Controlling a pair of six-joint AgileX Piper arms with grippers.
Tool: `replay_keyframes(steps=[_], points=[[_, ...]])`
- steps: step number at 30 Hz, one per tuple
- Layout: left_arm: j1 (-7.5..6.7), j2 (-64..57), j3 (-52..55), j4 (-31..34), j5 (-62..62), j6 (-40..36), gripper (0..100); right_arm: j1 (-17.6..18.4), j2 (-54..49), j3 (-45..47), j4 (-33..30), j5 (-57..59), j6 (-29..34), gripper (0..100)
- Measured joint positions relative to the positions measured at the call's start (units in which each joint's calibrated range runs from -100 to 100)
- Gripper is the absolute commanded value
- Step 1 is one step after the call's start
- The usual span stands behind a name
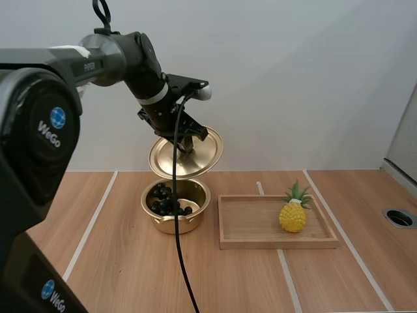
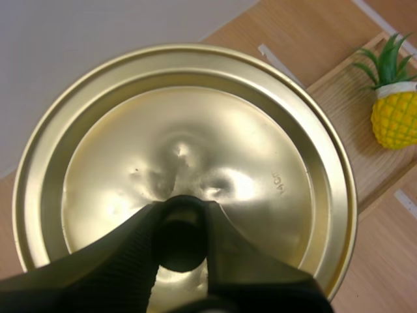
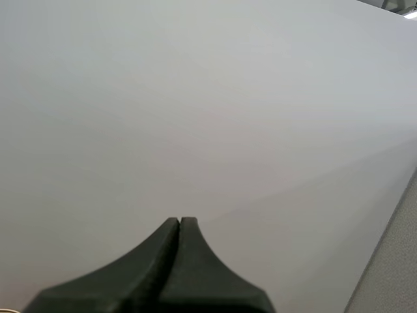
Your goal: Open the pot, put the grape inside, and close it
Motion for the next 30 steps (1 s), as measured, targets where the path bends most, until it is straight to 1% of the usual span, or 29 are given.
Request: replay_keyframes(steps=[8, 30], points=[[0.00, 5.7, 0.1, -0.1, 1.5, 0.7, 0, 0.0, 0.0, 0.0, -2.9, 0.0, 0.0, 0], [0.00, 12.7, 1.9, 5.3, 1.5, 0.8, 0, 0.0, 0.0, 0.0, -2.9, 0.0, 0.0, 0]])
